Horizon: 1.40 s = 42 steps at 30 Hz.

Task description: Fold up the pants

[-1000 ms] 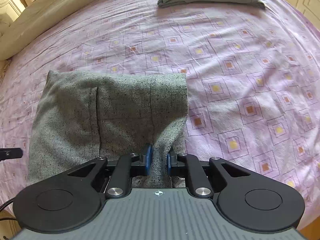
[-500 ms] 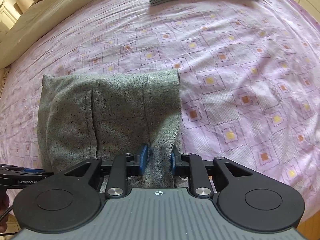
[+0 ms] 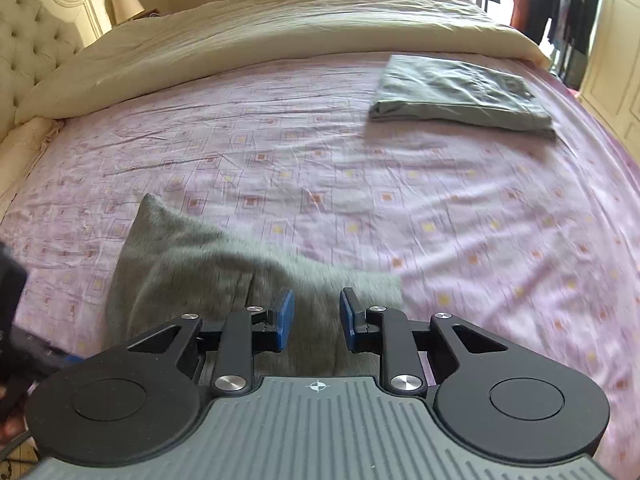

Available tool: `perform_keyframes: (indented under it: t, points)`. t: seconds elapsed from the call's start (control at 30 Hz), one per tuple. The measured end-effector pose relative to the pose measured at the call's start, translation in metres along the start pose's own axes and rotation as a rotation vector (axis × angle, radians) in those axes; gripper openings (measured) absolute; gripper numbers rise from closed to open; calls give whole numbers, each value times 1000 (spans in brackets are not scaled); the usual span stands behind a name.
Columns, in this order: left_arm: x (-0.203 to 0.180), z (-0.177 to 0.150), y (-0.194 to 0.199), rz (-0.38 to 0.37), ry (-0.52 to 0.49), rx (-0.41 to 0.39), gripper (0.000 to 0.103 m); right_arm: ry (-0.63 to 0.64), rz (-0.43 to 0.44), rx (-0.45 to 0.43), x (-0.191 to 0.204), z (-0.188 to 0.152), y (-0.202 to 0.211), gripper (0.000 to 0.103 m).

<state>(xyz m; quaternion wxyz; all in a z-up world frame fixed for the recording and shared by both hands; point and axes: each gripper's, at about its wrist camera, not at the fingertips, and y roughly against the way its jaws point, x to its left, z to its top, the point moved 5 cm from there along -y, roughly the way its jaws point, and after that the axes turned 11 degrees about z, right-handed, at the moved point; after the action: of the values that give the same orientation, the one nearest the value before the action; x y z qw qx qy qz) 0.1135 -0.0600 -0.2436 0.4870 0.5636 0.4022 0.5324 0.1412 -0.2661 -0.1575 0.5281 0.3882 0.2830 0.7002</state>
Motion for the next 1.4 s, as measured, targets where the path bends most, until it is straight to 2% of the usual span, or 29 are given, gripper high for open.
perform_keyframes:
  t: [0.07,0.17,0.3,0.47,0.53,0.7,0.77,1.03,1.1,1.17,1.2,1.23,1.3,1.33,1.4]
  points:
    - [1,-1,0,8,7,-6,53,-4,-19,42,-9,1,-25,25]
    - [5,-4,0,19,20,-14,58,54,-12,50,-14,-3,-47,25]
    - [14,-8,6,2,44,-29,58,165,-27,59,-2,-4,-43,25]
    - [25,-17,25,-1,51,-105,62,61,25,23,-7,-19,-5,27]
    - [26,-21,30,-3,45,-128,65,13,18,30,-14,-35,8,38]
    - [23,-26,37,-29,18,-146,66,-119,6,95,-35,-84,25,49]
    - [19,-23,39,-37,18,-157,66,-164,4,85,-40,-92,31,52]
    - [15,8,44,-51,73,-222,73,-178,50,40,-54,-64,25,53]
    - [13,17,38,-49,83,-222,78,-172,80,62,-54,-59,15,54]
    - [9,23,28,-54,86,-196,80,-175,96,104,-55,-59,1,54]
    - [8,25,21,-56,90,-177,84,-178,105,126,-56,-61,-7,55]
    - [7,26,14,-55,93,-160,86,-186,116,142,-57,-63,-13,61]
    - [5,27,7,-58,95,-150,99,-232,124,159,-59,-69,-25,73]
    - [5,28,4,-62,97,-151,101,-263,129,160,-61,-71,-28,78]
    - [7,28,-1,-79,103,-152,103,-294,140,153,-62,-71,-31,82]
